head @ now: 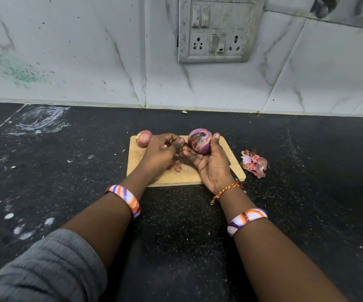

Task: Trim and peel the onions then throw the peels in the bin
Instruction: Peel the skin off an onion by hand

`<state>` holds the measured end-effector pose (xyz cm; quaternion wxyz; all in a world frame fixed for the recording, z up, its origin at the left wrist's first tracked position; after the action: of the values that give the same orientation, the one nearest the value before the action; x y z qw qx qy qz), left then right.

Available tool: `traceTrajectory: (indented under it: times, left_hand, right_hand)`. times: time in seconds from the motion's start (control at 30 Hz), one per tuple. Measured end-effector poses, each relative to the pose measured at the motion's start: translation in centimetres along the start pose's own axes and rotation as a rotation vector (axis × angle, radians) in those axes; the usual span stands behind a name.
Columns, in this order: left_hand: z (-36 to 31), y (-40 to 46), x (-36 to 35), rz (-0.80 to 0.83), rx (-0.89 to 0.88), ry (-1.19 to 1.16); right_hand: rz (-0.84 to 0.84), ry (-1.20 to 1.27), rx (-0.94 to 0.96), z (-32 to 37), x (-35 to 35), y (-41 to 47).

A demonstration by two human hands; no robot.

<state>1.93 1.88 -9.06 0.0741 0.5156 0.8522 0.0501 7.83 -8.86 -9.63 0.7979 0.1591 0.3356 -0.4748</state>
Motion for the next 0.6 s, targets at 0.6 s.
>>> traceTrajectory:
  times: [0.6]
  left_hand:
    - [0.59, 0.33, 0.16, -0.053, -0.089, 0.021]
  right_hand:
    - [-0.036, -0.095, -0.012, -0.22, 0.19, 0.16]
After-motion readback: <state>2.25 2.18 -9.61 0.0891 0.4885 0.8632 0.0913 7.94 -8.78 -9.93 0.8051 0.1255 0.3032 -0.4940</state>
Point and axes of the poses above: each hand's wrist, its own y-axis towards the middle knuckle, its own x-axis out of the back of the hand, z = x × y, the point moved 1 cm from there along y, towards the middle knuckle, and after that the axes turned 2 degrees about y, right-handed, at the moved point
